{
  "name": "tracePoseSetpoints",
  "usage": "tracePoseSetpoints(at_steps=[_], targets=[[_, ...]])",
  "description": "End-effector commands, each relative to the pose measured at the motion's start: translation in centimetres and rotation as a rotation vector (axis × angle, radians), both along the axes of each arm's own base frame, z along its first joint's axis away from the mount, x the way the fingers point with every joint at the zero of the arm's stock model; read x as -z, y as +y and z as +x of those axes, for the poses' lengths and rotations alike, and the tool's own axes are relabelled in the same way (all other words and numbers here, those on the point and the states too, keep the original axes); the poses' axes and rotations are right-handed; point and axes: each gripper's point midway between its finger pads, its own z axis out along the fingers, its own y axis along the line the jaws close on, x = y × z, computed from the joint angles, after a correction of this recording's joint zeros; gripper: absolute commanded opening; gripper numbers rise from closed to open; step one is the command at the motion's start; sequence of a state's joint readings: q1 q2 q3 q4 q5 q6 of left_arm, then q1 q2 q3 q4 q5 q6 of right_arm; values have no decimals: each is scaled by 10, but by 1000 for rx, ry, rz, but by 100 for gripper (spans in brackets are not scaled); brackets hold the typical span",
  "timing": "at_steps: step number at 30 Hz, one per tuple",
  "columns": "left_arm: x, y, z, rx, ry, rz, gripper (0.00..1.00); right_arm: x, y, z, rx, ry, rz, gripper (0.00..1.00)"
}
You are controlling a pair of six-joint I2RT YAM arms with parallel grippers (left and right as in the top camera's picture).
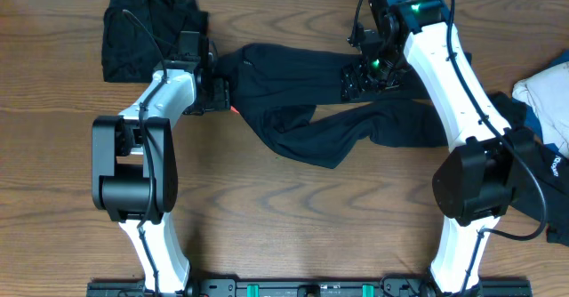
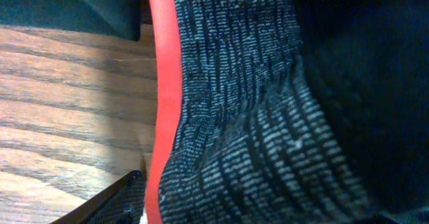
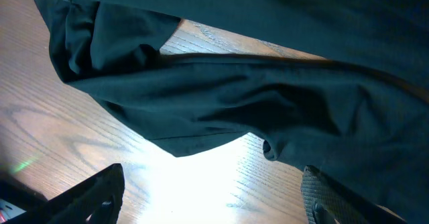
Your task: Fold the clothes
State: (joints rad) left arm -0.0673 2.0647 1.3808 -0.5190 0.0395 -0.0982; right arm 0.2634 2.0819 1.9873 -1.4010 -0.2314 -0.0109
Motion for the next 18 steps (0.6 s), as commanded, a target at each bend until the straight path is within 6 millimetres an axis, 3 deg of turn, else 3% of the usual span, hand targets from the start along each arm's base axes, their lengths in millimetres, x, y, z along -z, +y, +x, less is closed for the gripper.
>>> tracePoseSetpoints(at_steps=[1, 18], targets=[[8, 19, -2, -43, 14, 96, 72, 2, 1, -2, 3, 7, -6, 82], [1, 74, -44, -87, 174, 417, 72, 2, 1, -5, 2, 20, -8, 83]])
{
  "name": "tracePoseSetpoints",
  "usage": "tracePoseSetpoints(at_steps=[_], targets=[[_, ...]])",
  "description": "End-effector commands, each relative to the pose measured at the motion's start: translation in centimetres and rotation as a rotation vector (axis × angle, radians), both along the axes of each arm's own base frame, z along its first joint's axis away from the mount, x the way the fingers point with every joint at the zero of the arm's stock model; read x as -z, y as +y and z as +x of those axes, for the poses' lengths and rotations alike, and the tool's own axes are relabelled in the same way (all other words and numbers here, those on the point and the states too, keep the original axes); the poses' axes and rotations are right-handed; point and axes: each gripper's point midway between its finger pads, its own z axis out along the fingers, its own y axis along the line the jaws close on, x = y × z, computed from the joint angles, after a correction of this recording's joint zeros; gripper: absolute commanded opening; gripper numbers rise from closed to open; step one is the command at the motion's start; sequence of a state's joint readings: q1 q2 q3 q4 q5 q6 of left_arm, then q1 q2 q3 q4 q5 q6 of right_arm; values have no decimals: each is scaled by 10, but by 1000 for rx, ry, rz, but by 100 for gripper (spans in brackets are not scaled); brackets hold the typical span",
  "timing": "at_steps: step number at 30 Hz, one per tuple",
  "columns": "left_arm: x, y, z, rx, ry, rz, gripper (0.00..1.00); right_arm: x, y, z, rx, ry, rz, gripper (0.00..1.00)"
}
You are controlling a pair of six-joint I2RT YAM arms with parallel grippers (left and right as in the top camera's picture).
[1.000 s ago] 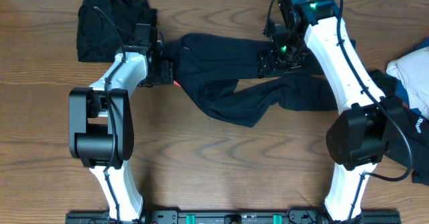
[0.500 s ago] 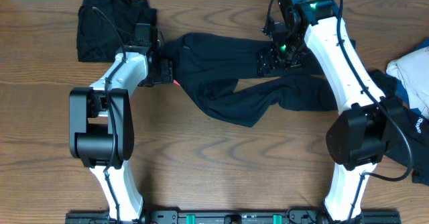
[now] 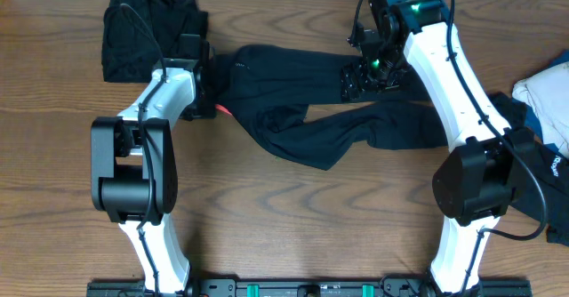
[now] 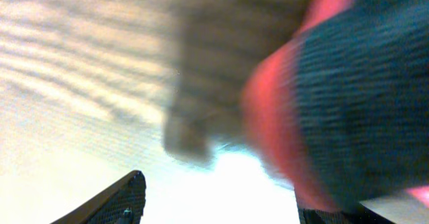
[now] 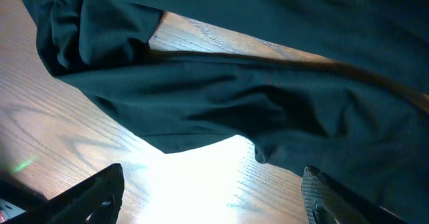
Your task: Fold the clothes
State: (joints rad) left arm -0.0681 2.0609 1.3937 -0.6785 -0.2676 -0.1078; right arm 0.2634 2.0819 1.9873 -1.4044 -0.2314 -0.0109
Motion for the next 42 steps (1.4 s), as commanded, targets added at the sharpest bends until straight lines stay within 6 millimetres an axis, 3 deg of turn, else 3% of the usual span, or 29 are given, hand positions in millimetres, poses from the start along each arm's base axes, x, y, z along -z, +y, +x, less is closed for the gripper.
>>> tracePoseSetpoints(at_steps=[1, 5, 8, 14, 16, 19, 22, 25, 31, 42], targets=[[6, 21, -14, -17, 60, 112, 72, 3, 1, -7, -5, 27, -9, 83], [4, 18, -19, -51, 61, 96, 72, 12, -1, -24, -25, 90, -46, 81], [0, -6, -15, -38, 34, -53, 72, 26, -8, -28, 32, 114, -100, 81], [-30, -45, -3, 51, -49, -276, 68, 49, -23, -26, 103, 116, -176, 81], [-38, -61, -3, 111, -55, -355, 57, 53, -22, -26, 103, 114, -175, 81], [-46, -74, -3, 140, -70, -429, 24, 56, -22, -24, 103, 105, -172, 81], [-54, -84, -3, 155, -83, -489, 6, 56, -21, -22, 104, 97, -169, 82], [-58, -97, -7, 155, -75, -570, 6, 56, -21, -20, 105, 89, -166, 82], [-42, -99, -12, 139, -69, -582, 6, 56, -20, -18, 105, 82, -163, 82], [-24, -88, 9, 117, -157, -525, 6, 56, -20, -24, 100, 105, -170, 82]])
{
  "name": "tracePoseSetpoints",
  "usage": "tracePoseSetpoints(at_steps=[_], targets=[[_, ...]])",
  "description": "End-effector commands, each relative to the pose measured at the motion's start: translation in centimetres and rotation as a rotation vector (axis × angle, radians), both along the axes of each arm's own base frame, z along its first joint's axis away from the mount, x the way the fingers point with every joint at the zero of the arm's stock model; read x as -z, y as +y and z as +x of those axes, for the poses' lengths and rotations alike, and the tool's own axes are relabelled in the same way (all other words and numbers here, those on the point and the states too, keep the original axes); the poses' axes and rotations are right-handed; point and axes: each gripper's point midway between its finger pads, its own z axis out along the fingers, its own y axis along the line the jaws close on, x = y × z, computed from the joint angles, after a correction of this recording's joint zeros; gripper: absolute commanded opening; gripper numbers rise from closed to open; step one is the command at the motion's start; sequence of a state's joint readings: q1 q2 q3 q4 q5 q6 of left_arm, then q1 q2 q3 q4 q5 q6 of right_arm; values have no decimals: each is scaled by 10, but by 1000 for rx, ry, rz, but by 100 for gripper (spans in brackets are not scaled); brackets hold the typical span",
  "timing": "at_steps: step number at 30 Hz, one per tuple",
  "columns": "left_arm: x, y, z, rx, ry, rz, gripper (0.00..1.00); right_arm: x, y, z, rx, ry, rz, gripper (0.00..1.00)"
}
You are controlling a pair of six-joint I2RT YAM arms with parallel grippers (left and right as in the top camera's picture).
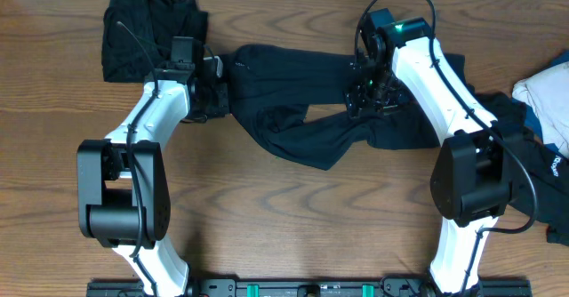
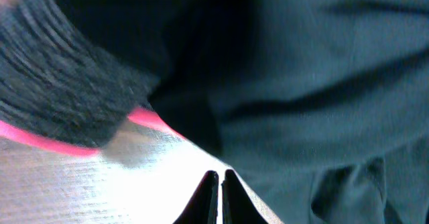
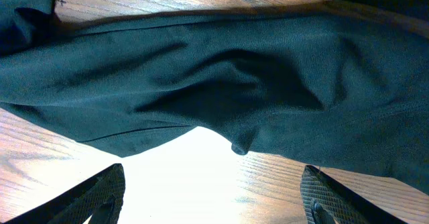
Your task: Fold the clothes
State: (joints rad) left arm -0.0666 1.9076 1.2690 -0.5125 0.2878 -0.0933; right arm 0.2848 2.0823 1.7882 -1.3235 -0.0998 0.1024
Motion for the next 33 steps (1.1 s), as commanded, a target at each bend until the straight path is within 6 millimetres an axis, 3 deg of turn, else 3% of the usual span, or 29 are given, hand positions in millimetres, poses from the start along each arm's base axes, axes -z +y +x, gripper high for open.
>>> tracePoseSetpoints(at_steps=[1, 5, 14, 33], targets=[[7, 7, 5, -30, -6, 23, 6, 2, 0, -2, 8, 8, -8, 82], [14, 9, 14, -36, -27, 37, 6, 1, 2, -3, 9, 11, 2, 82], [43, 18, 9, -51, 34, 90, 6, 1, 2, -3, 9, 12, 2, 82], [37, 24, 28, -69, -51, 122, 6, 3, 4, -8, 5, 29, 4, 82]])
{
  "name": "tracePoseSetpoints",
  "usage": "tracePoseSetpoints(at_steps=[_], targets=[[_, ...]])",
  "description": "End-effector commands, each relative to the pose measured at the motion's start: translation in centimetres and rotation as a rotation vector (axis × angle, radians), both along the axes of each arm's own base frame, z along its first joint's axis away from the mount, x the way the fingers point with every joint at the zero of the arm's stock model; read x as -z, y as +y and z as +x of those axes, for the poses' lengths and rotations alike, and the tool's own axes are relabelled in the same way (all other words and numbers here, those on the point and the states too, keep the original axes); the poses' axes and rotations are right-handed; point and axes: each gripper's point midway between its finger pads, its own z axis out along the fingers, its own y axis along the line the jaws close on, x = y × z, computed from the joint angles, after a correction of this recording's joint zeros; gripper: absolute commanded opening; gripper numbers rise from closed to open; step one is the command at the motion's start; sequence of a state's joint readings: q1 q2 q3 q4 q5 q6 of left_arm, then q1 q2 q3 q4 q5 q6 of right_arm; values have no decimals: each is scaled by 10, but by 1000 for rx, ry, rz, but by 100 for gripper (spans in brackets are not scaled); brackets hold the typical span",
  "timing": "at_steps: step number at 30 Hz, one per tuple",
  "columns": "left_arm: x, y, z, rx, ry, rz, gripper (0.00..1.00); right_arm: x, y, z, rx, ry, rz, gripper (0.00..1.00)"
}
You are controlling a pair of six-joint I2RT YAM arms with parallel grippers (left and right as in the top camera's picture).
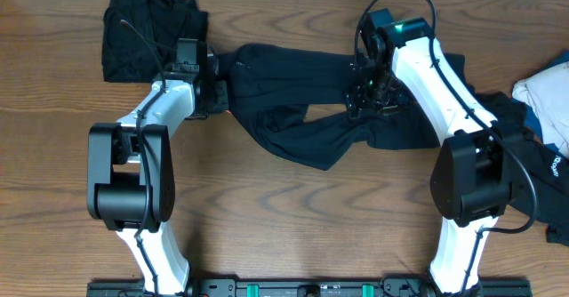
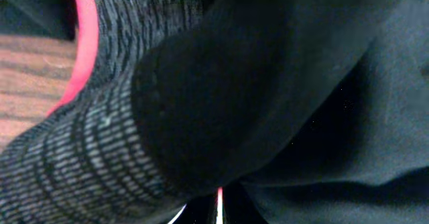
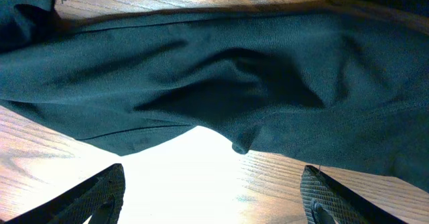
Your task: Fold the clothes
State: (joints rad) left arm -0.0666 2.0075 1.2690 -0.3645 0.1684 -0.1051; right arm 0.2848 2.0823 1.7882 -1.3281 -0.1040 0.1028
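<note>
Black pants (image 1: 311,92) lie crumpled across the back of the table, legs running right. Their grey knit waistband (image 2: 80,163) with a red edge (image 2: 82,43) fills the left wrist view. My left gripper (image 1: 218,95) is at that waistband end; its jaws (image 2: 218,210) are pressed together, with cloth lying over the tips and a red sliver between them. My right gripper (image 1: 363,97) hovers over the pant legs. It (image 3: 214,200) stands open above bare wood, just below a pant leg (image 3: 234,70), holding nothing.
A heap of black clothing (image 1: 147,26) lies at the back left, close behind the left gripper. White and blue clothes (image 1: 544,97) and a dark garment (image 1: 524,159) sit at the right edge. Bare wooden table (image 1: 293,217) stretches in front of the pants.
The left gripper's shut tips showed bare at the cloth's edge over the table; now waistband and black cloth cover them. The left arm's elbow has shifted. The right gripper has not moved.
The left gripper was open against the red-edged waistband, then open with the waistband off to one side. Then it was shut at the cloth's edge, and now it is shut under the waistband. The right gripper stayed open throughout and moved slightly down over the legs.
</note>
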Motion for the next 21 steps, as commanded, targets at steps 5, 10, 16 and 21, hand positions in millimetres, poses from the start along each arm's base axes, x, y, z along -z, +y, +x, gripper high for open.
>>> tracePoseSetpoints(at_steps=[5, 10, 16, 21], targets=[[2, 5, 8, -18, -27, 15, 6, 9, 2, -20, 7, 77, -2, 81], [5, 5, 6, -17, -18, 15, 6, 18, 2, -33, 6, 124, -4, 81], [21, 6, 2, -17, 19, 18, 6, 27, 5, -44, 7, 155, -16, 80], [46, 6, -6, -16, 76, 22, 6, 27, 8, -45, 9, 155, -19, 80]])
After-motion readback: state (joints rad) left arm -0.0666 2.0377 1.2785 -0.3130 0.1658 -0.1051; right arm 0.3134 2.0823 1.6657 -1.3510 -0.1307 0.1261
